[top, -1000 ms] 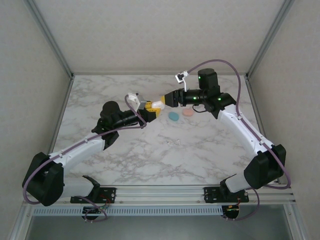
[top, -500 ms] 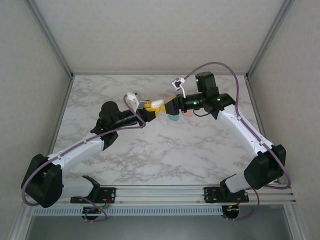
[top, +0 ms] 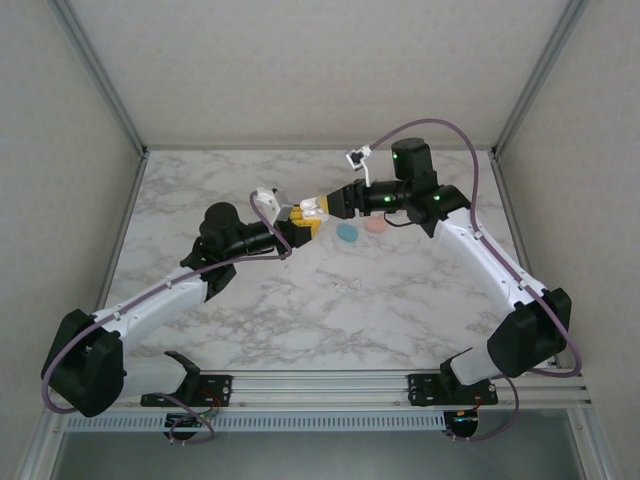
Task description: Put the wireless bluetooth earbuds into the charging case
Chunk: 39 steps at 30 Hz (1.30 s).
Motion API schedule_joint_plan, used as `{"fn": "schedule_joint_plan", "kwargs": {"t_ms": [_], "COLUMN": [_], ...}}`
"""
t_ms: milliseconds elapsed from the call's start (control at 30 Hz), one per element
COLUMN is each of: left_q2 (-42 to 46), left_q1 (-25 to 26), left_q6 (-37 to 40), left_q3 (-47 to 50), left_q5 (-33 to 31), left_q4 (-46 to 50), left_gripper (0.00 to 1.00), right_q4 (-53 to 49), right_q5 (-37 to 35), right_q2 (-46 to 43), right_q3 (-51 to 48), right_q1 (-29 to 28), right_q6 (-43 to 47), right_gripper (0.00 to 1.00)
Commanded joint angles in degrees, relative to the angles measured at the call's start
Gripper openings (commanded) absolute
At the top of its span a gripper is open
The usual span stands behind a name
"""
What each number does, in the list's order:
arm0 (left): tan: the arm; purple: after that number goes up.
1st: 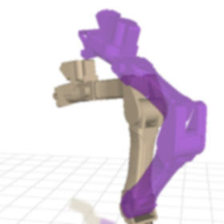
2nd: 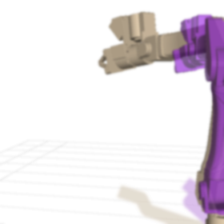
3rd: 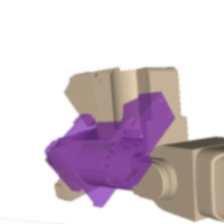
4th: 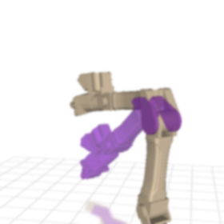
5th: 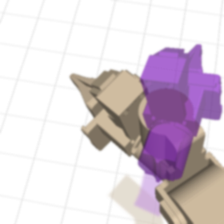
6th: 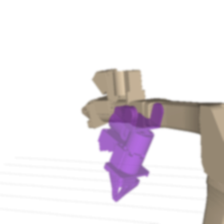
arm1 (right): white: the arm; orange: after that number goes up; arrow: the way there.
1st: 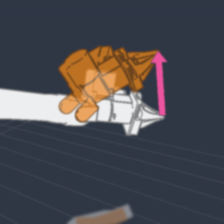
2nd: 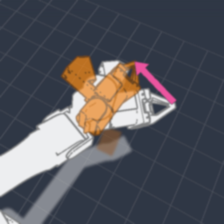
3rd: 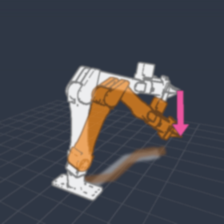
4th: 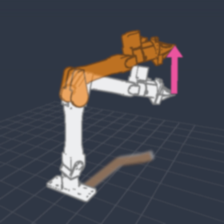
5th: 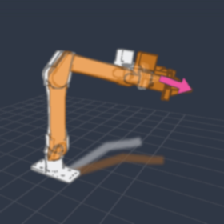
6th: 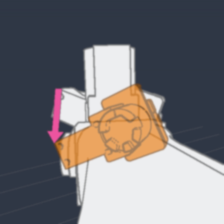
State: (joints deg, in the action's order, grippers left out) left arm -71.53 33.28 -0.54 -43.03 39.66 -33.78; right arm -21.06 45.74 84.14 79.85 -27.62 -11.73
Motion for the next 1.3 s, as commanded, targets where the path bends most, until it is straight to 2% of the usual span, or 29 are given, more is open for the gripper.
{"fn": "schedule_joint_plan", "kwargs": {"t_ms": [0, 200, 267, 367, 500, 533, 633, 800, 967, 1267], "left_q2": [2.2, 2.6, 2.7, 3.2, 4.5, 5.0, 6.6, 9.2, 11.2, 12.4], "left_q1": [0.6, 0.6, 0.6, 0.6, 0.5, 0.5, 0.4, 0.4, 0.4, 0.4], "left_q6": [1.3, 2.9, 3.3, 3.8, 3.7, 3.7, 3.6, 3.6, 3.3, 3.9], "left_q3": [-1.4, -0.5, 0.3, 1.4, 3.2, 3.8, 5.3, 6.1, 7.7, 9.4], "left_q5": [1.8, -3.0, -4.6, -6.8, -10.7, -12.1, -14.7, -16.4, -17.2, -18.3], "left_q4": [-0.8, 0.9, 0.8, 0.4, -0.4, -0.5, -1.0, -0.1, -0.3, 0.1], "left_gripper": [0.00, 0.00, 0.00, 0.00, 0.00, 0.00, 0.00, 0.00, 0.00, 0.00], "right_q4": [2.4, 3.6, 2.4, 0.7, -5.1, -7.8, -16.4, -25.9, -29.2, -31.7], "right_q5": [-1.7, 0.2, -2.0, -10.3, -29.3, -32.0, -34.0, -31.4, -33.2, -38.3], "right_q2": [1.1, -2.1, -4.7, -9.7, -14.6, -14.5, -11.0, -1.5, 5.1, 13.4], "right_q3": [2.2, 1.8, 1.5, -1.1, -5.7, -6.3, -6.9, -6.9, -7.3, -5.3], "right_q1": [0.2, 0.1, 0.1, 0.3, 1.3, 2.6, 6.1, 6.6, 4.1, -2.7], "right_q6": [-1.4, -2.4, -1.9, -0.5, -1.3, -1.6, -3.9, -5.8, -11.0, -12.8], "right_gripper": [0.61, 0.65, 0.67, 0.68, 0.65, 0.63, 0.56, 0.45, 0.46, 0.46]}}
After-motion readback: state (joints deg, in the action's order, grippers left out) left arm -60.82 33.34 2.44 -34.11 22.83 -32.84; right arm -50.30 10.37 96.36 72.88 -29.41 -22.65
